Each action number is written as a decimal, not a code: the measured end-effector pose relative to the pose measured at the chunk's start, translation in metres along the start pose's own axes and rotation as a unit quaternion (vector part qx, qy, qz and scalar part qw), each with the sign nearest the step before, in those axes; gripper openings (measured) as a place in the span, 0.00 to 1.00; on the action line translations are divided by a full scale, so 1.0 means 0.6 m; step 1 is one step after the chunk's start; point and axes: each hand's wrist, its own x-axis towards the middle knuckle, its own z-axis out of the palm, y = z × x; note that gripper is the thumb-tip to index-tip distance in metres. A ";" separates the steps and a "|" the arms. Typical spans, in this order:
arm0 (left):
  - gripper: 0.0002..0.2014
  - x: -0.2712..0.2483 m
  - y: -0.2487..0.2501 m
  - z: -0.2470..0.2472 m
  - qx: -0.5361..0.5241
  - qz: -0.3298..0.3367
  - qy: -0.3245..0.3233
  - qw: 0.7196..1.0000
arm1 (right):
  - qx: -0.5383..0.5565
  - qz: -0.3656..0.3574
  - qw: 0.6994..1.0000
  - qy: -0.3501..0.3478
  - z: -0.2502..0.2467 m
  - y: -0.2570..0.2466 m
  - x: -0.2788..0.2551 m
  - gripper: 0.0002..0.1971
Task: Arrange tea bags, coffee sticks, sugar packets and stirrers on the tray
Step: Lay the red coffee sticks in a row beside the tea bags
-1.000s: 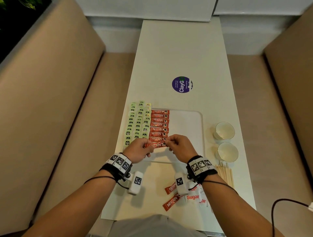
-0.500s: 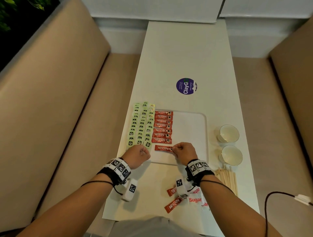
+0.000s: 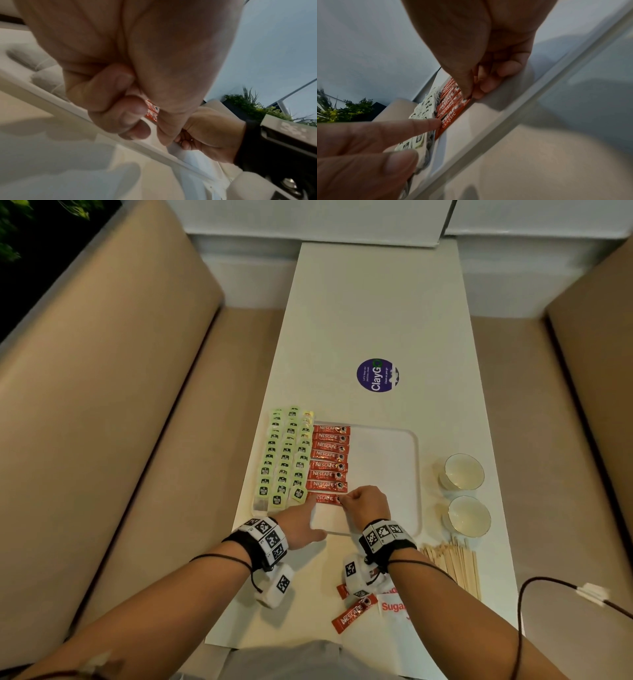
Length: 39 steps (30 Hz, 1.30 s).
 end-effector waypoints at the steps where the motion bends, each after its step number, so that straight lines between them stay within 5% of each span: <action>1: 0.49 -0.003 0.006 -0.002 0.009 -0.005 0.002 1.000 | -0.005 0.000 1.000 0.002 0.001 -0.001 -0.001 0.13; 17: 0.47 0.020 -0.007 0.005 0.005 0.012 0.025 1.000 | -0.015 0.001 1.000 0.024 0.004 -0.001 -0.001 0.17; 22: 0.42 0.019 -0.006 0.009 0.047 0.009 0.025 0.999 | -0.005 -0.023 1.000 0.020 -0.017 0.012 -0.015 0.20; 29: 0.17 0.006 0.011 0.045 0.090 0.052 0.008 0.995 | -0.064 -0.125 0.988 -0.058 -0.075 0.061 -0.084 0.08; 39: 0.12 0.014 0.048 0.130 0.104 0.082 -0.016 0.991 | -0.165 -0.141 0.970 -0.108 -0.088 0.153 -0.139 0.08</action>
